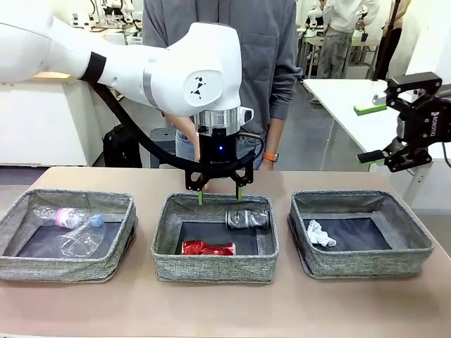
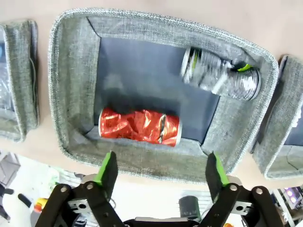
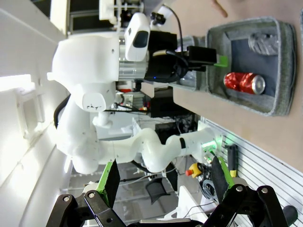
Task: Sort the waste into the appropriate baskets.
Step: Place the picked waste into the Fabric basket indicated by the person.
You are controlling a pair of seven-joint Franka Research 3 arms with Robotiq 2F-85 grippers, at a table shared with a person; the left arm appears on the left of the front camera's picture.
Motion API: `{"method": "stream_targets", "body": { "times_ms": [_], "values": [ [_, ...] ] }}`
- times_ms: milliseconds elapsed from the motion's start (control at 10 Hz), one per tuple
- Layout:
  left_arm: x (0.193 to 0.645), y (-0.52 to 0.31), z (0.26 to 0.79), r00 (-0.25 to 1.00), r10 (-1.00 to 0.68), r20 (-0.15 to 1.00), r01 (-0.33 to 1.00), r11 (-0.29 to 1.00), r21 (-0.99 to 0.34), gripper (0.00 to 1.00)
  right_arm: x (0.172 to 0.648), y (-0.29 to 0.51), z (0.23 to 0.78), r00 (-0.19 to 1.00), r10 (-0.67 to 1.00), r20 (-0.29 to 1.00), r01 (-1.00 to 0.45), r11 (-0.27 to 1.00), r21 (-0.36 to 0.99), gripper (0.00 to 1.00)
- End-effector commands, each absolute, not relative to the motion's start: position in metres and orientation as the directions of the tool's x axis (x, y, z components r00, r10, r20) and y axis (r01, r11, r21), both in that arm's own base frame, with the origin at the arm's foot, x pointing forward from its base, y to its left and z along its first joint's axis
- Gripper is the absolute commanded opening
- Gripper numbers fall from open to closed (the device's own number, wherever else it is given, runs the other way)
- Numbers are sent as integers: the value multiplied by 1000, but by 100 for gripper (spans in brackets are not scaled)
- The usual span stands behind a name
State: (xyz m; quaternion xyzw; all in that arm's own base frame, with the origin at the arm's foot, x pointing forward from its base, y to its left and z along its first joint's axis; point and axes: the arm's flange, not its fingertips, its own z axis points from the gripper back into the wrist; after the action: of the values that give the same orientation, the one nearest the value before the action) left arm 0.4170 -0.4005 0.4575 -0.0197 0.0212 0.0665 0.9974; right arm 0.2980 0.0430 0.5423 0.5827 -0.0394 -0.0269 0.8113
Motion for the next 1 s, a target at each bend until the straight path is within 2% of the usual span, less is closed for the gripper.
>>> {"method": "stream_targets", "body": {
  "times_ms": [0, 100, 300, 400, 500, 600, 700, 800, 900],
  "values": [
    [412, -391, 459, 993, 114, -30, -115, 993, -29, 100, 297, 44, 544, 995, -94, 21, 9, 308, 951, 100],
    [412, -390, 461, 993, 109, -49, -110, 994, -27, 100, 297, 44, 544, 995, -94, 21, 9, 308, 951, 100],
    [412, -379, 472, 991, 14, -136, -28, 994, -104, 100, 297, 44, 544, 995, -94, 21, 9, 308, 951, 100],
    [411, -370, 480, 983, -61, -171, 29, 983, -183, 100, 297, 44, 544, 995, -94, 21, 9, 308, 951, 100],
    [409, -355, 491, 965, -154, -213, 80, 943, -322, 100, 297, 44, 544, 995, -94, 21, 9, 308, 951, 100],
    [410, -336, 501, 934, -216, -286, 55, 875, -482, 100, 297, 44, 544, 995, -94, 21, 9, 308, 951, 100],
    [410, -313, 511, 915, -285, -284, 60, 794, -604, 100, 297, 44, 544, 995, -94, 21, 9, 308, 951, 100],
    [408, -292, 518, 905, -360, -228, 106, 708, -698, 100, 297, 44, 544, 995, -94, 21, 9, 308, 951, 100],
    [406, -280, 521, 910, -367, -191, 115, 668, -735, 100, 297, 44, 544, 995, -94, 21, 9, 308, 951, 100]
  ]
}}
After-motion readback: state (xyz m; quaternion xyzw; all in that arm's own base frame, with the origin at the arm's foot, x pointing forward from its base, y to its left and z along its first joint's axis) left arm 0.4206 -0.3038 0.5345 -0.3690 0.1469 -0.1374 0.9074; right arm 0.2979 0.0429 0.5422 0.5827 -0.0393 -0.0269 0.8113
